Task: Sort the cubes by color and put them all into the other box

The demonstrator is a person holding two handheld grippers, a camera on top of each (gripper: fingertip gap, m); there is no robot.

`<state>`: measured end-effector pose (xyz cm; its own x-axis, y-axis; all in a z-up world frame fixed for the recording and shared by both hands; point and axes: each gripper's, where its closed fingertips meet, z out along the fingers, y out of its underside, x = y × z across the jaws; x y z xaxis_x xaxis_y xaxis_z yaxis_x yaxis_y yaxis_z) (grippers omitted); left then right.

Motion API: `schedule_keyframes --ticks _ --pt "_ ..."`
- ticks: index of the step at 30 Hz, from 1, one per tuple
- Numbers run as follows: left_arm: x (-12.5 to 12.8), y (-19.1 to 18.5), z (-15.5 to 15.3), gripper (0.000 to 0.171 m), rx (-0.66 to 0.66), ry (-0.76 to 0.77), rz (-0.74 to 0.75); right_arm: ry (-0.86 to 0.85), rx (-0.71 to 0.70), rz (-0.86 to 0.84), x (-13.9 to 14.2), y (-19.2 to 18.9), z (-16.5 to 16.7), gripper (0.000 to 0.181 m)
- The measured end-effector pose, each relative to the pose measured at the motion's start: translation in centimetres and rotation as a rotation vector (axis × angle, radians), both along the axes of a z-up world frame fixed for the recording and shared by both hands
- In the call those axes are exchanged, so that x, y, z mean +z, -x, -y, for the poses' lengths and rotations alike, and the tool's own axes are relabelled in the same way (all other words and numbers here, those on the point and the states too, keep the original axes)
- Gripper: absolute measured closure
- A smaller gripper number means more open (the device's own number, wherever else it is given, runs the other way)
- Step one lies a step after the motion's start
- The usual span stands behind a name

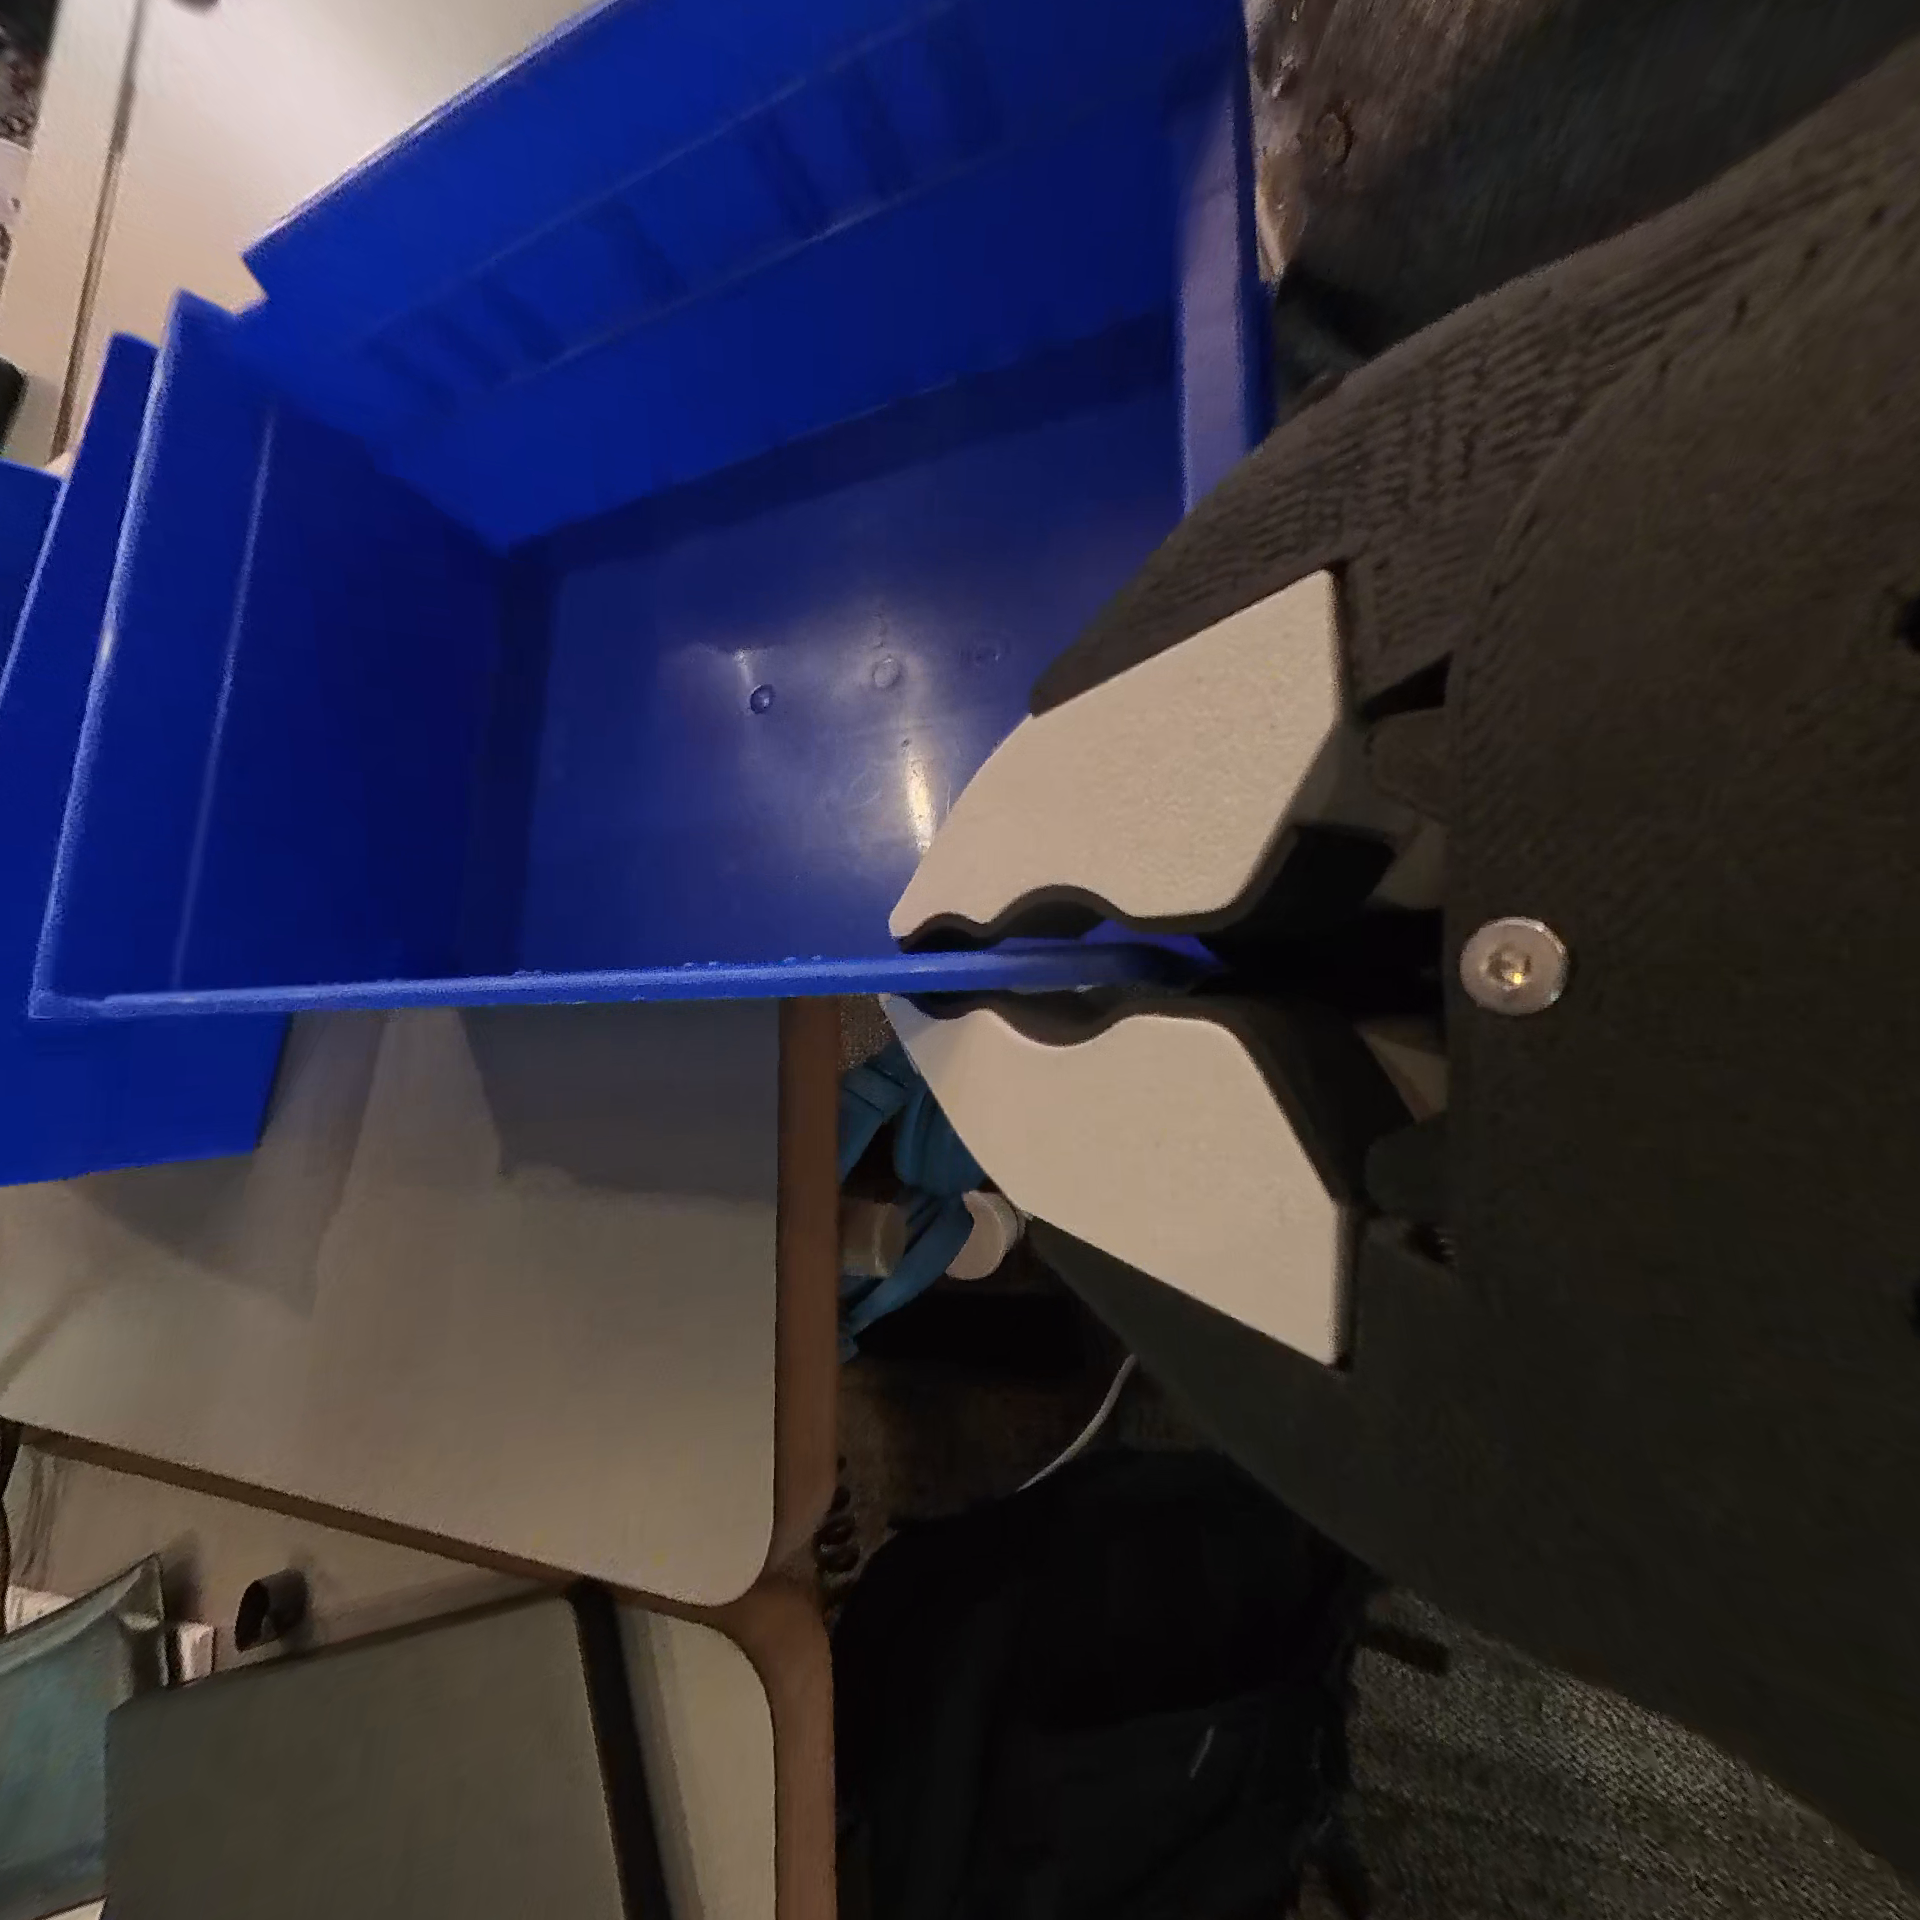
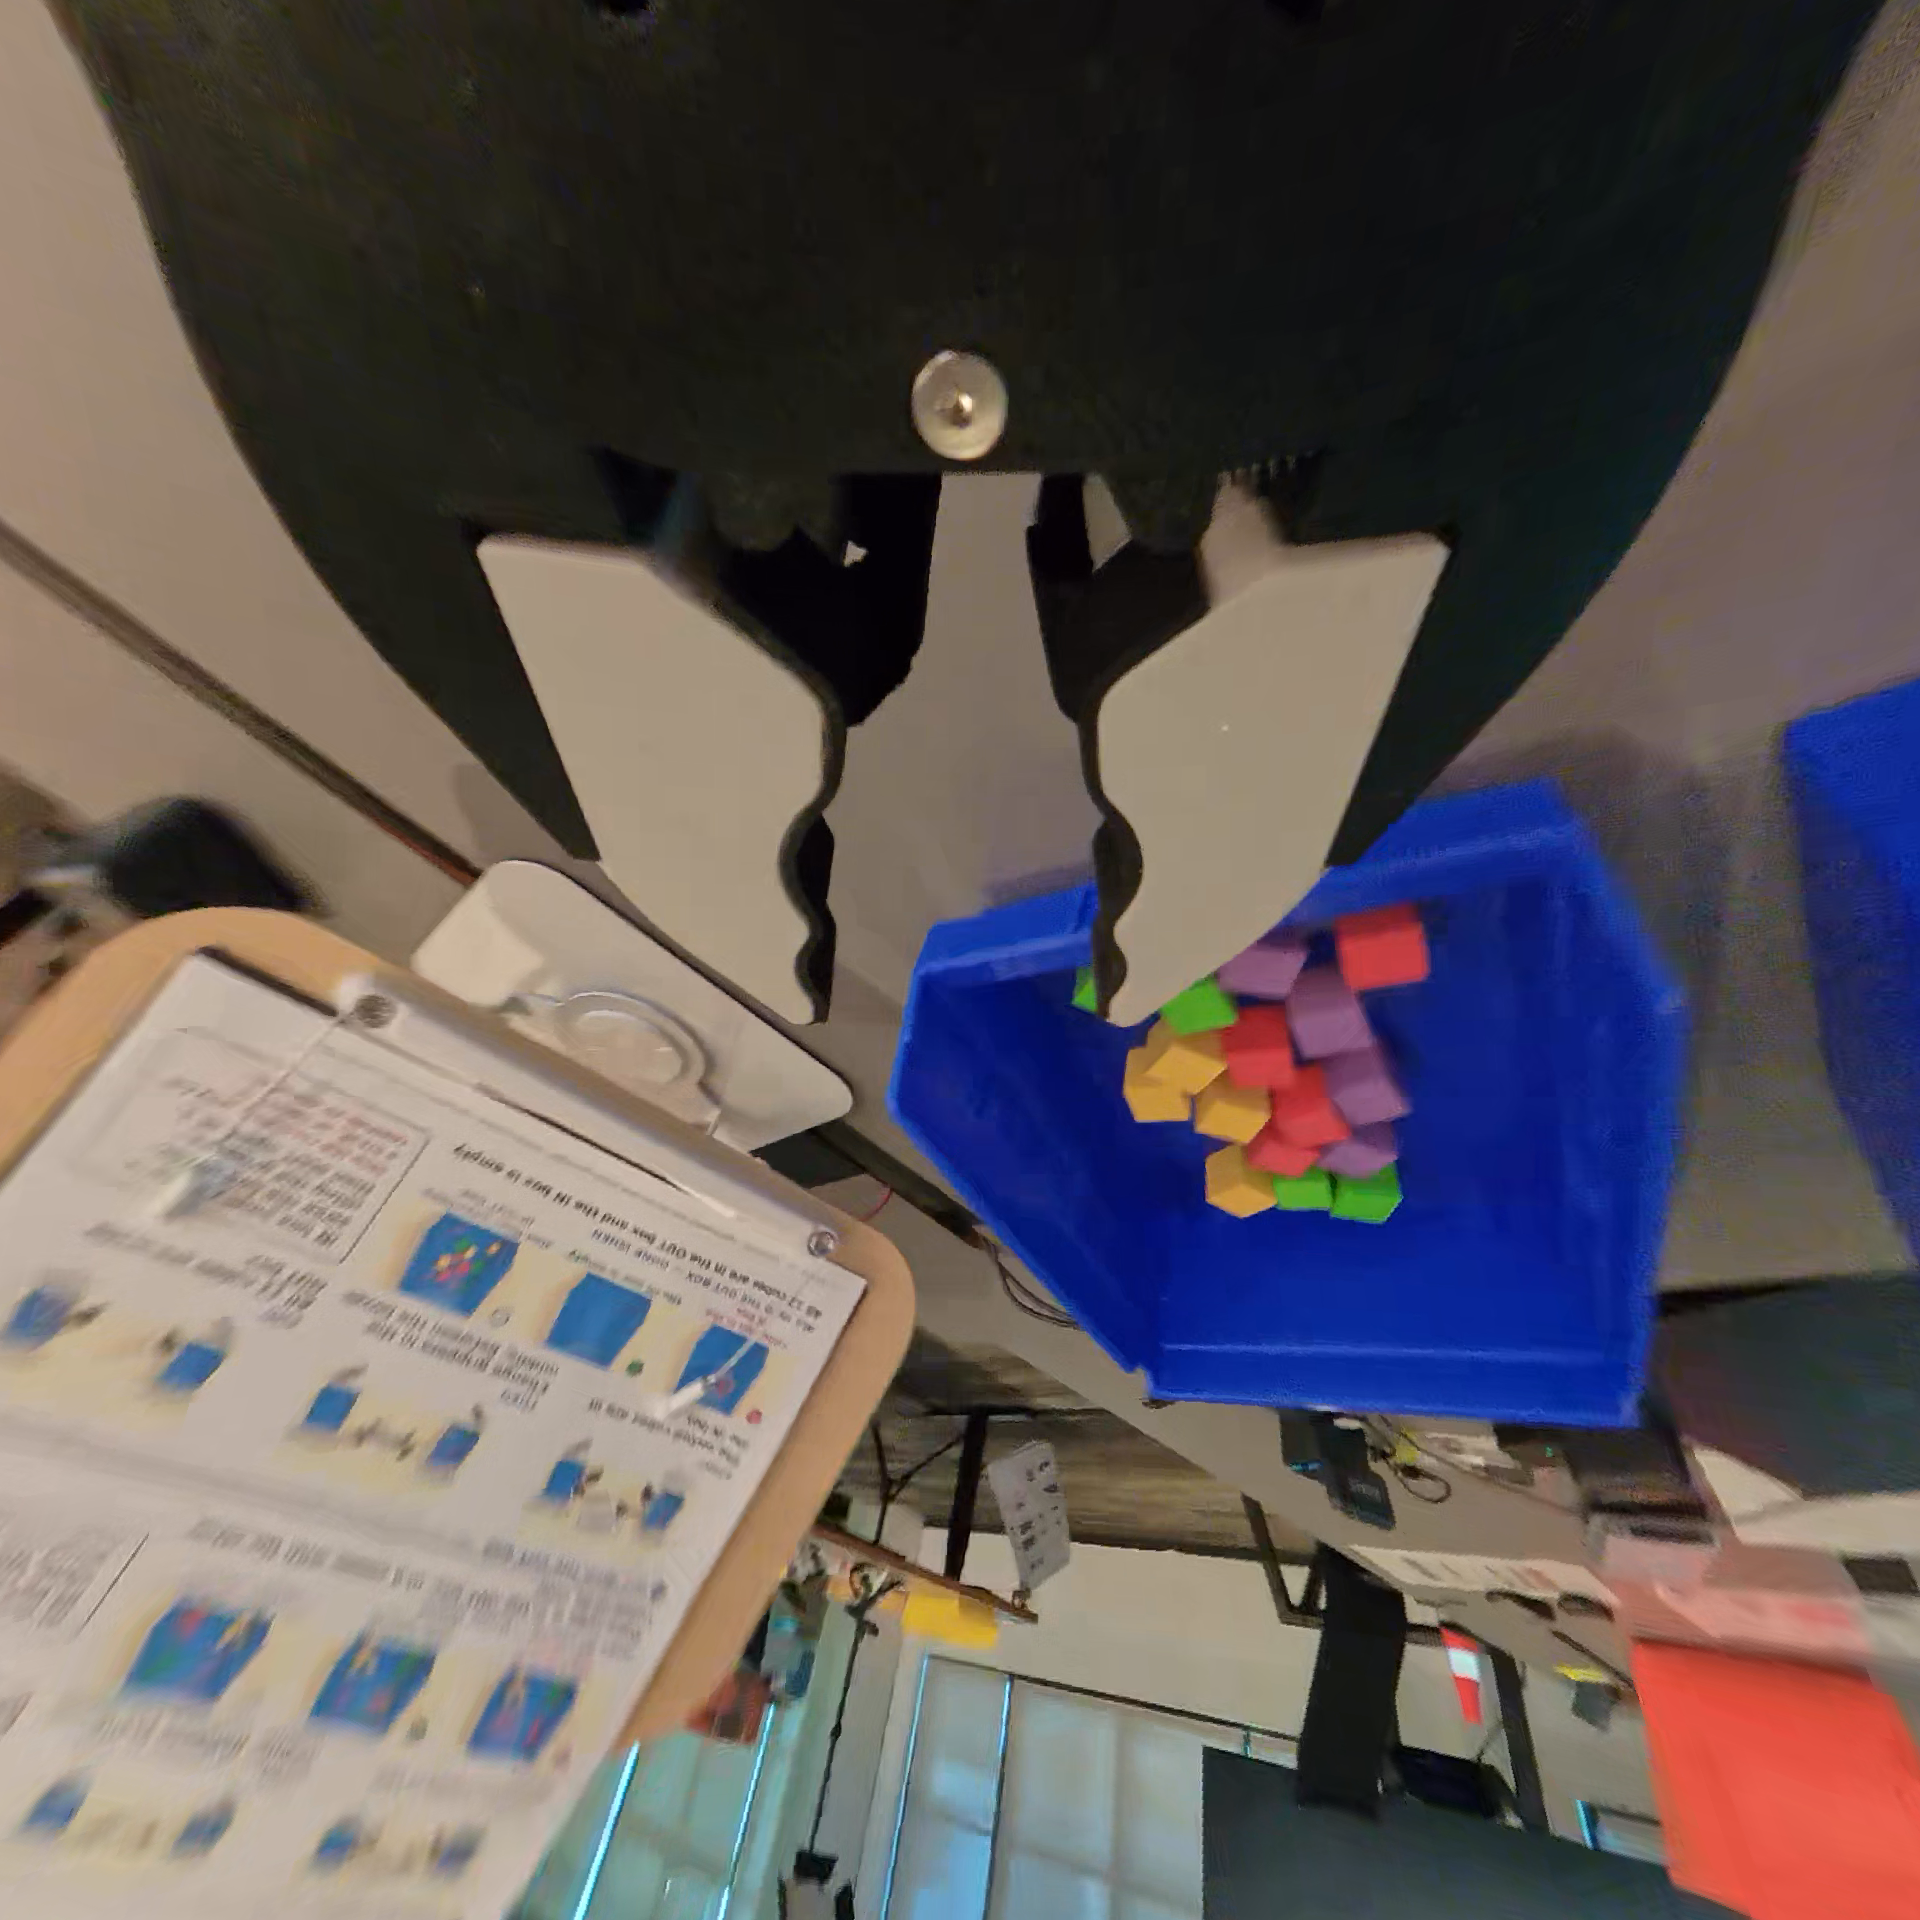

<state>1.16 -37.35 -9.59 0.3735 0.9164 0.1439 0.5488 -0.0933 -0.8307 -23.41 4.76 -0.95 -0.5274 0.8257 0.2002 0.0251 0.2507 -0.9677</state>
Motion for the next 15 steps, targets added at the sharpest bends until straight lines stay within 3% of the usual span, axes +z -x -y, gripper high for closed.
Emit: schedule_keyframes --ticks 5,7,11,15 --pt "0.0 -1.0 -1.9 0.166 -0.043 0.001 0.011 -0.002 -0.010 -0.089 1.0 -10.9 0.9 0.149" --pt "0.0 -1.4 -3.0 0.166 -0.062 -0.006 0.011 0.055 -0.020 -0.022 0.0 -14.0 1.3 0.151" --pt "0.0 -2.2 -5.4 0.166 -0.110 -0.020 0.009 -0.011 -0.033 0.049 -3.5 -19.7 2.8 0.152" --pt "0.0 -2.9 -8.2 0.167 -0.155 -0.065 0.014 0.056 -0.065 0.070 -4.5 -23.8 3.1 0.155"
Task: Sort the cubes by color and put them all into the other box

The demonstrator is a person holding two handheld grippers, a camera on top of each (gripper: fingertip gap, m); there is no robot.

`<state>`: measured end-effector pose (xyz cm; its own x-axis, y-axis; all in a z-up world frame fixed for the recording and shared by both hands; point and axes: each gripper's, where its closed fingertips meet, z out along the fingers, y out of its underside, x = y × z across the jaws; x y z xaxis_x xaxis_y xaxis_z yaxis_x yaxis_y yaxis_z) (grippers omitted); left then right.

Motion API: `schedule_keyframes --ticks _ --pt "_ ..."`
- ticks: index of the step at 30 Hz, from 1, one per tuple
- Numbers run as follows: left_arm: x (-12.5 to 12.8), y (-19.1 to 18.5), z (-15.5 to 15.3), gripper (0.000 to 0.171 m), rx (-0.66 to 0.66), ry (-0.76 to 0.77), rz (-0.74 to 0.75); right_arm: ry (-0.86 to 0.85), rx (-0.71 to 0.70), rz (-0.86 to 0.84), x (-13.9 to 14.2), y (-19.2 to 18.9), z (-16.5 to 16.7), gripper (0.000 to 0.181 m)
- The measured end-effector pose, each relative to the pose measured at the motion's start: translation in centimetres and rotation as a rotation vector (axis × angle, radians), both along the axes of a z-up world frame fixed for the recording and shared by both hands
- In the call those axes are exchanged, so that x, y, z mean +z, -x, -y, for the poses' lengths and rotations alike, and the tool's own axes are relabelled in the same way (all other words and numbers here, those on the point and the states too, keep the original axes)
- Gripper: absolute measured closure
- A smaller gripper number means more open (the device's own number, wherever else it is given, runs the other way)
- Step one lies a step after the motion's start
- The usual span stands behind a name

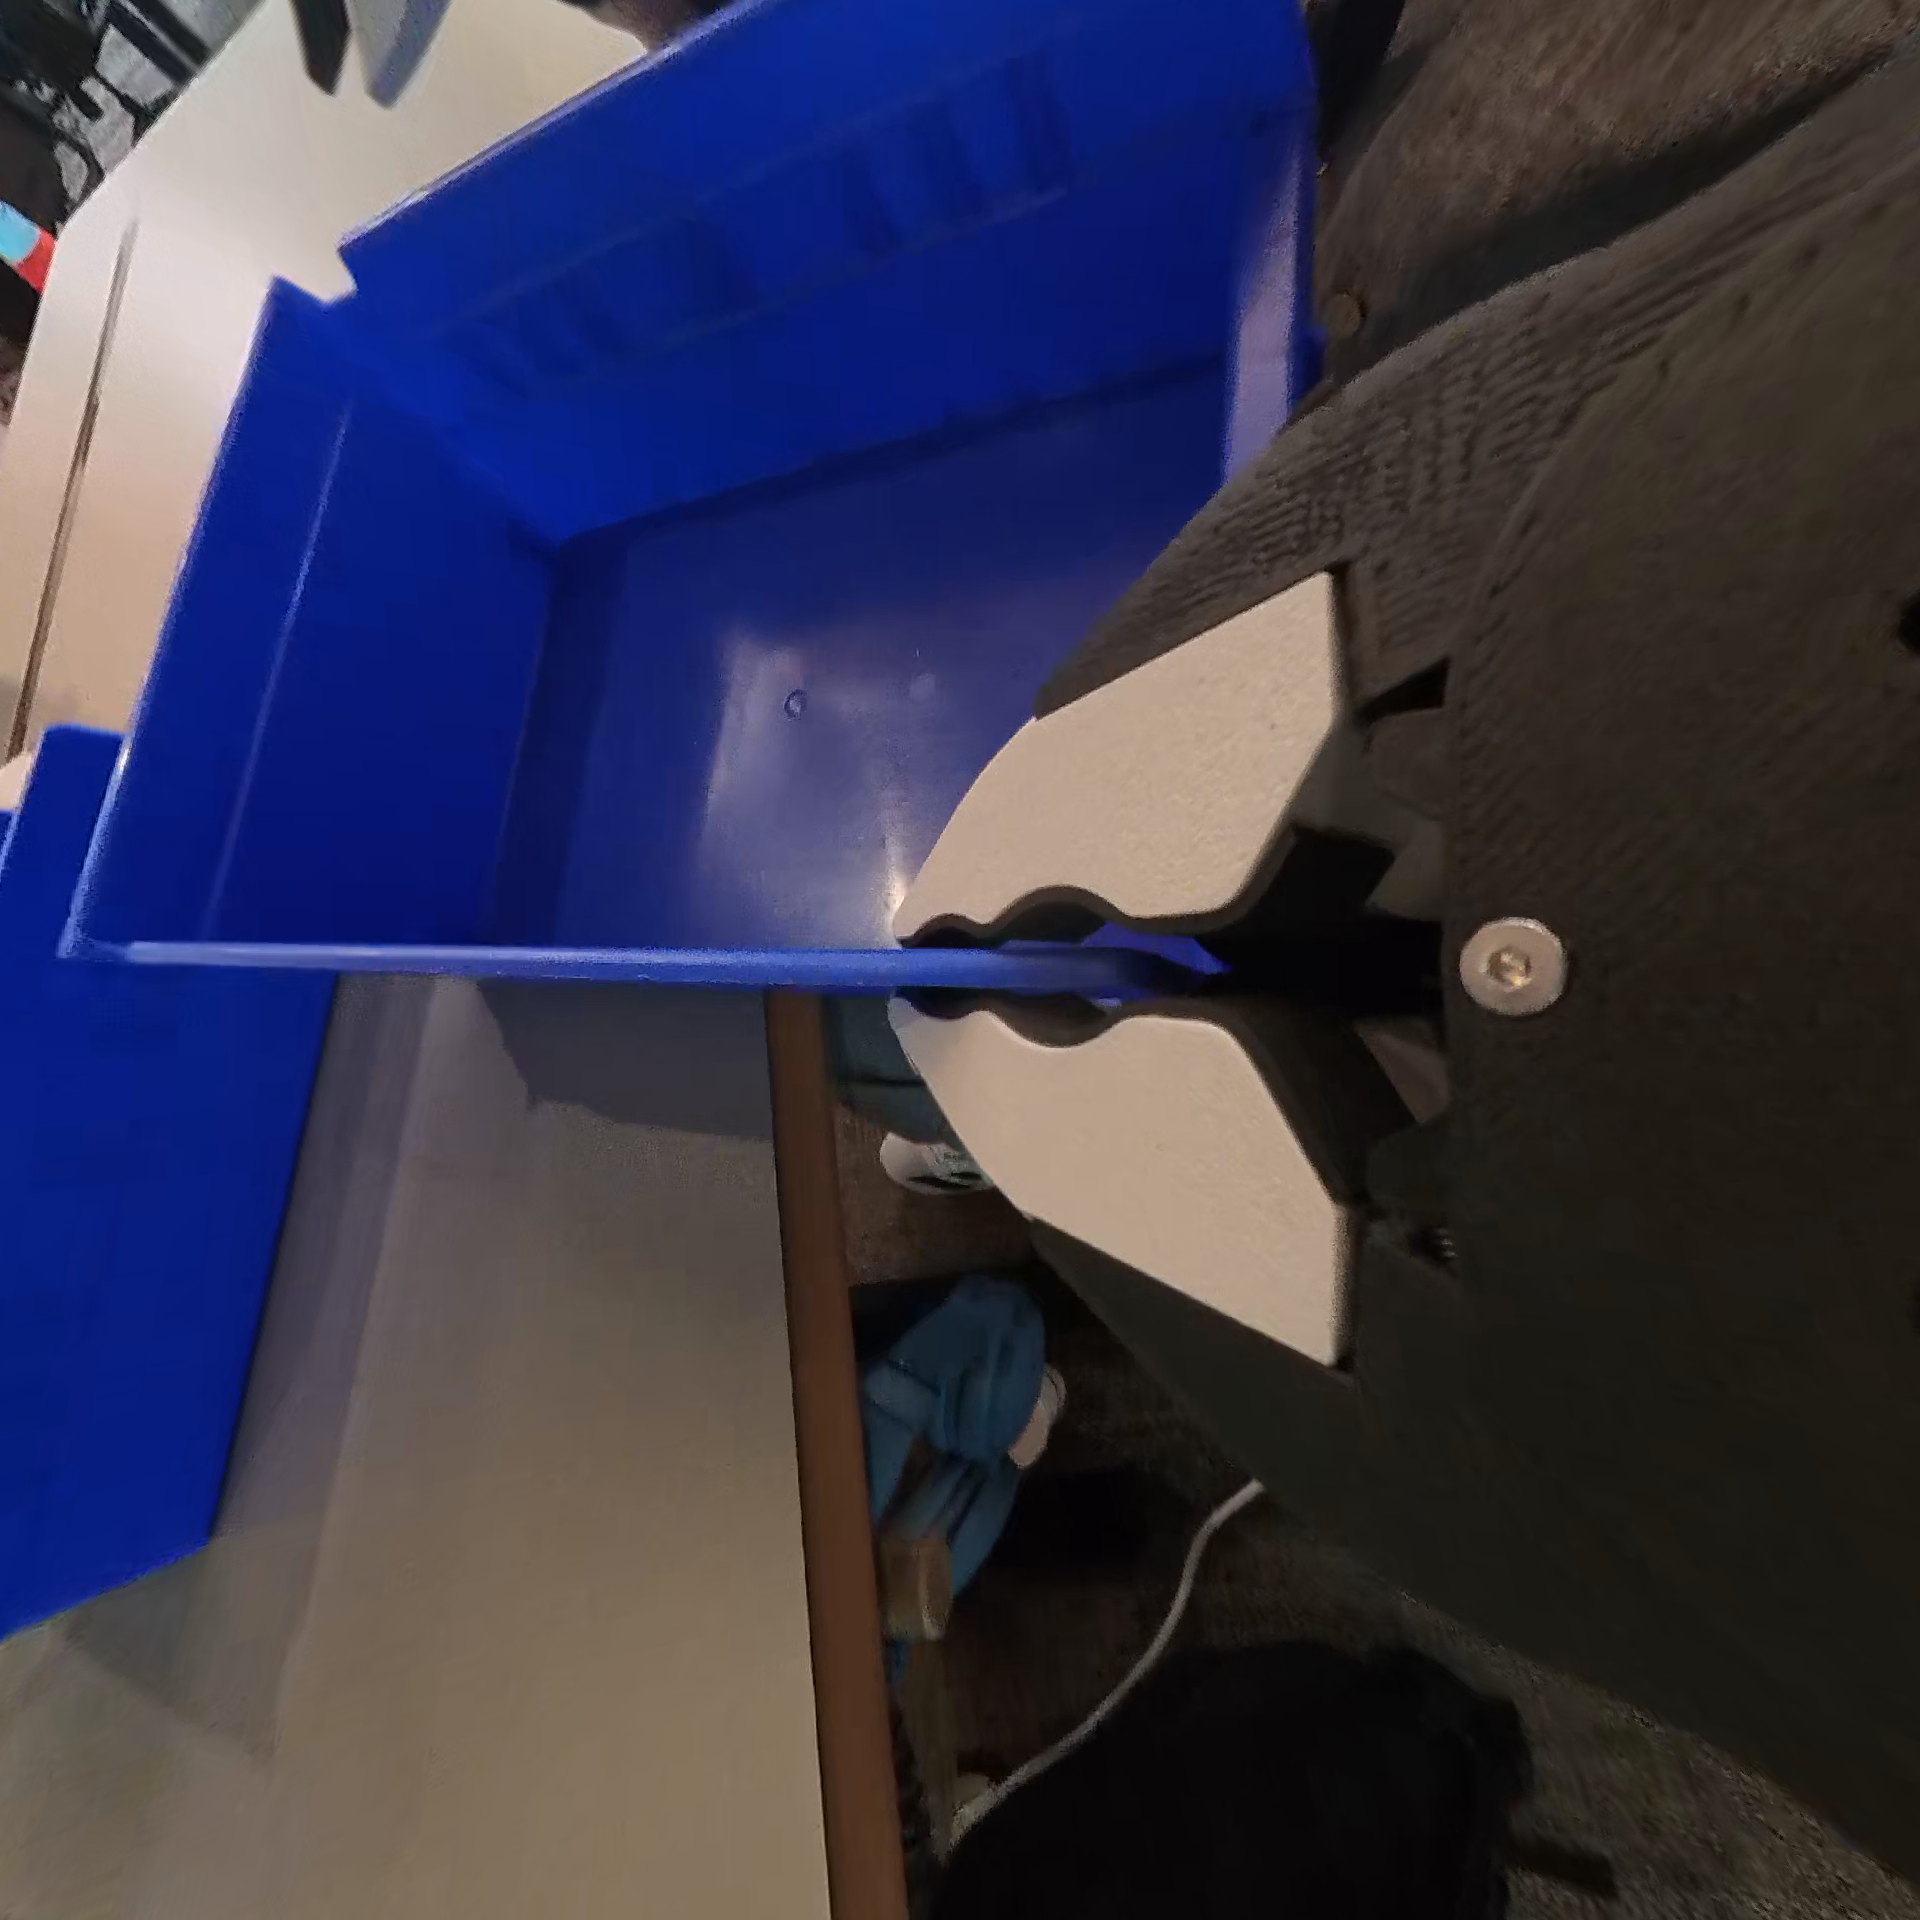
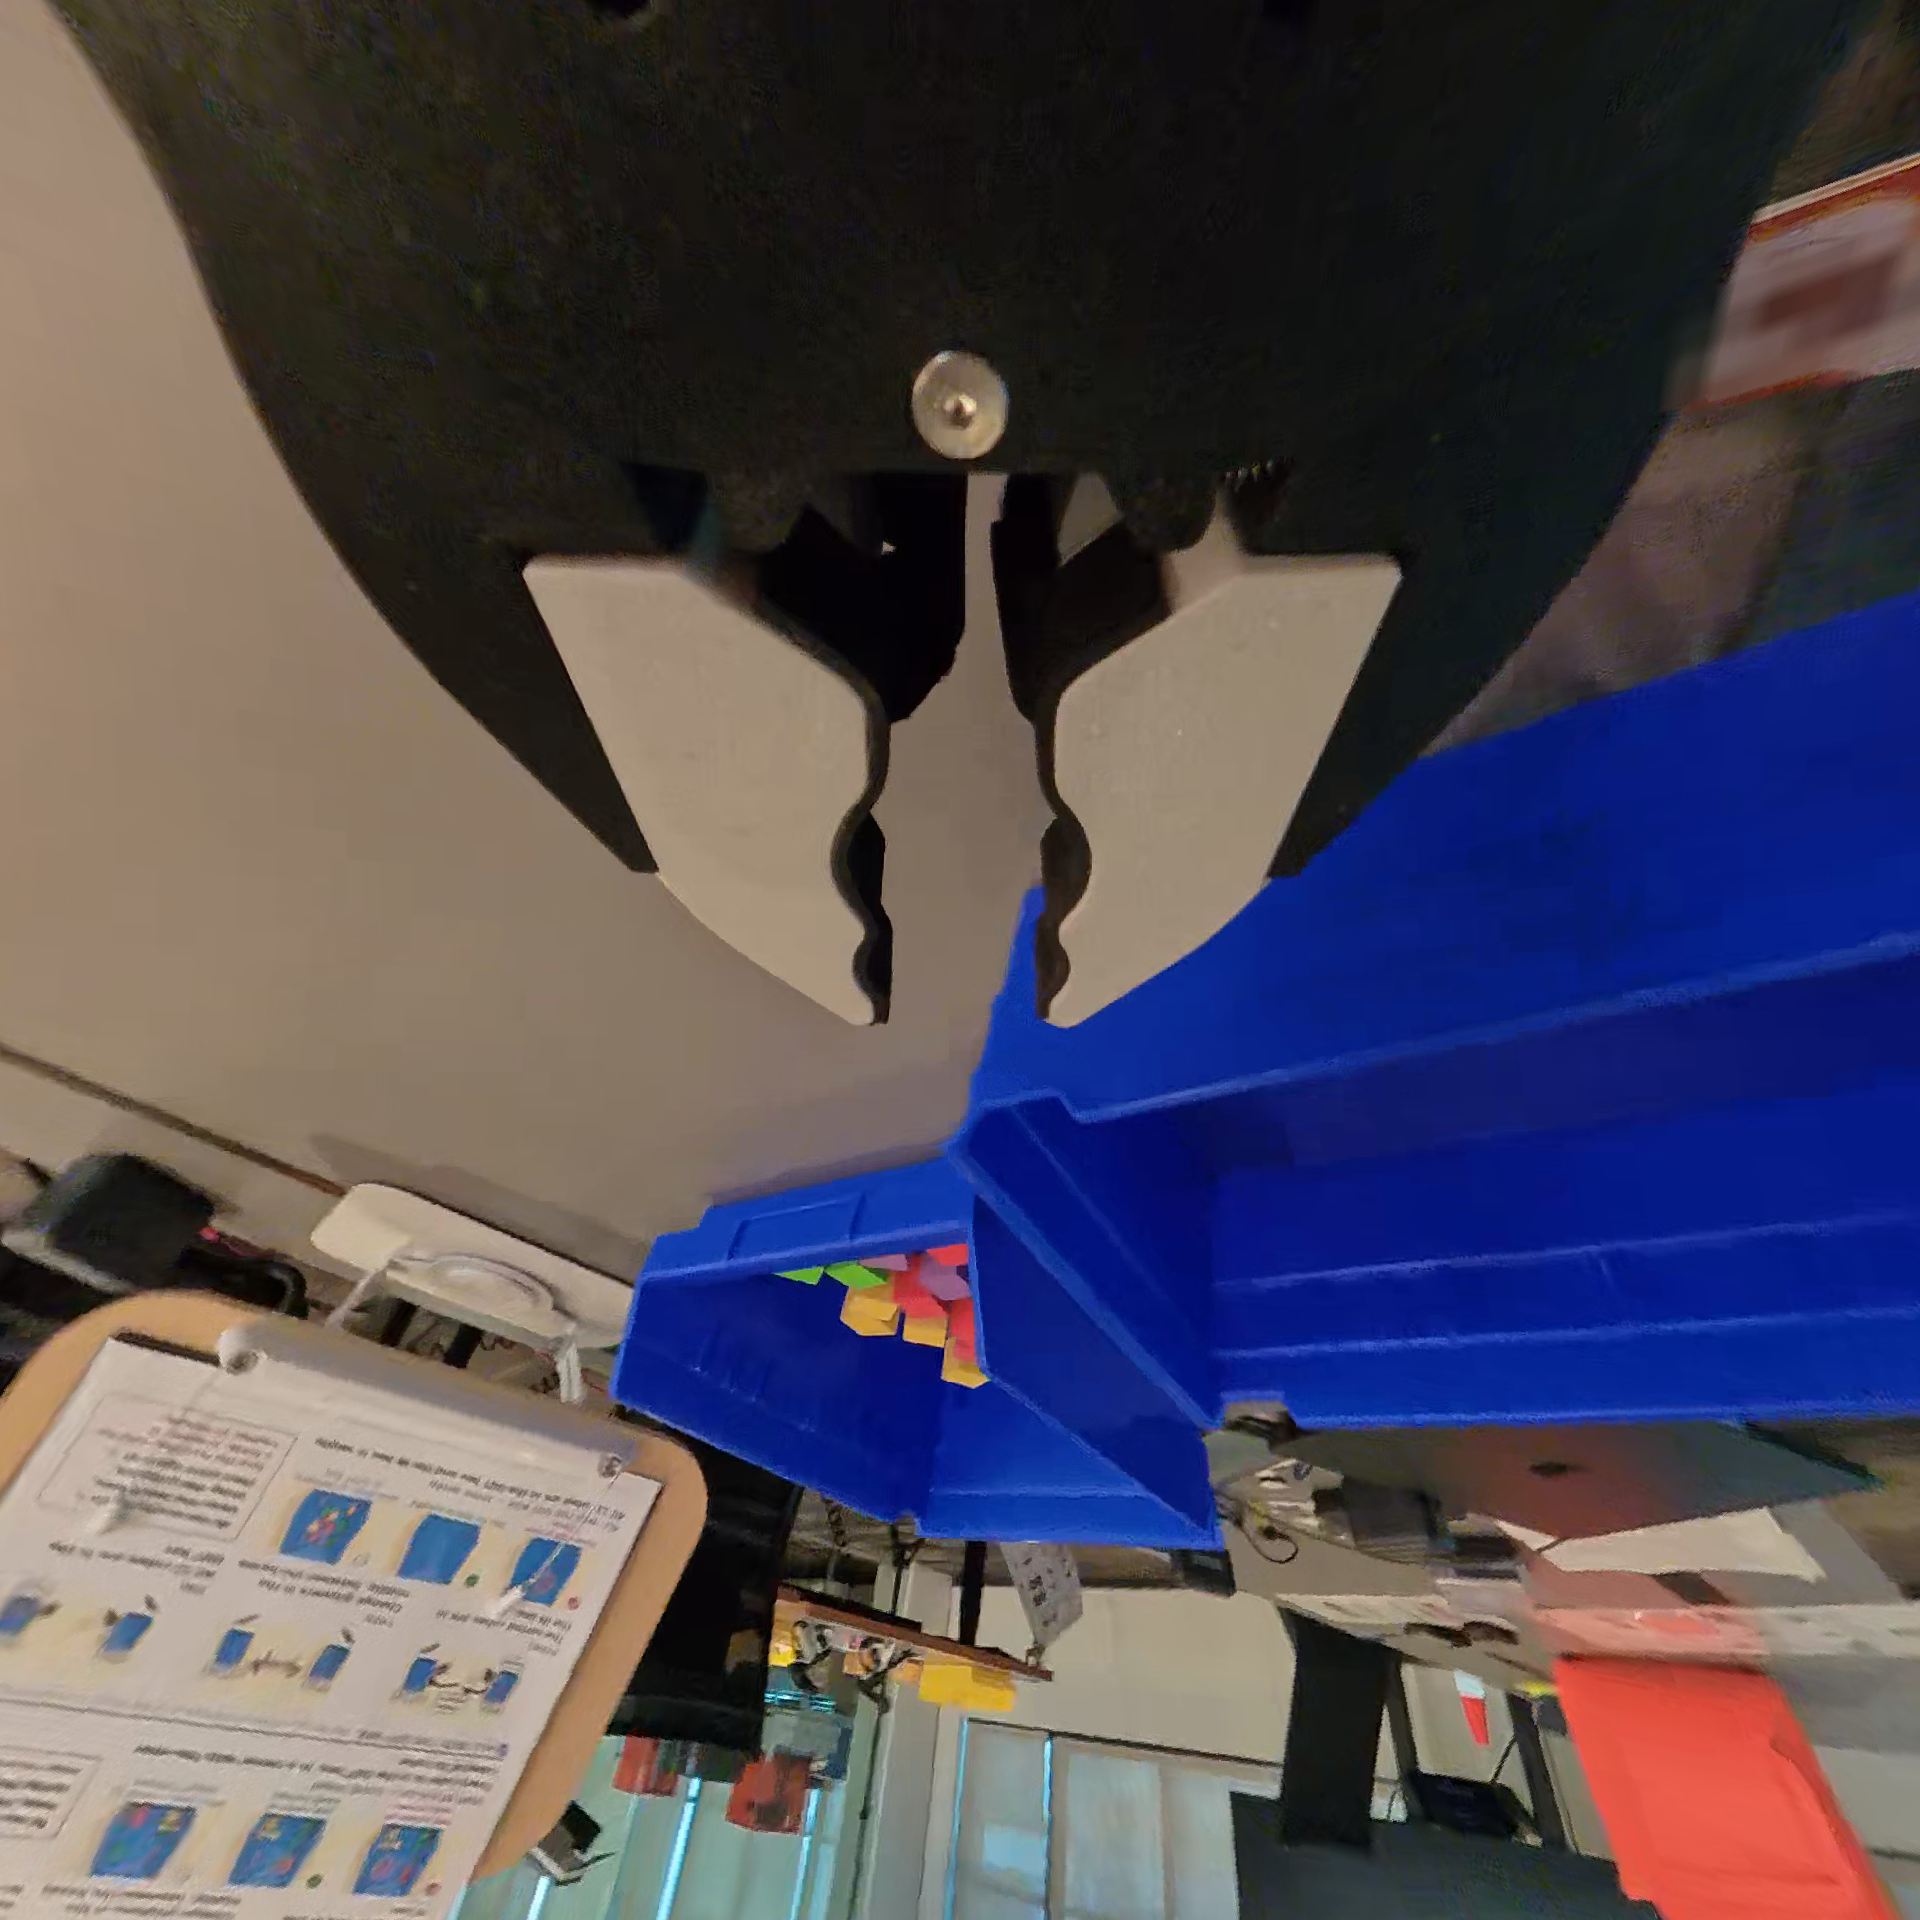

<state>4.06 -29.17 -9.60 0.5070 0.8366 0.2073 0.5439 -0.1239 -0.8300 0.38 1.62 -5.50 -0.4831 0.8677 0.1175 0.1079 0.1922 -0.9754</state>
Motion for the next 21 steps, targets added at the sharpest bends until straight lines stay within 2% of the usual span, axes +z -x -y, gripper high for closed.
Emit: schedule_keyframes --ticks 5,12,21 --pt "0.0 0.0 -4.1 0.166 -0.060 0.015 0.004 0.173 -0.041 0.127 -1.7 -2.9 -1.6 0.156" --pt "0.2 0.8 -9.8 0.166 -0.152 0.016 0.015 0.256 -0.161 0.074 -0.6 -4.6 -6.6 0.153" --pt "1.2 5.8 -18.7 0.167 -0.181 0.028 -0.025 0.280 -0.288 0.074 0.6 -4.1 -12.8 0.140"
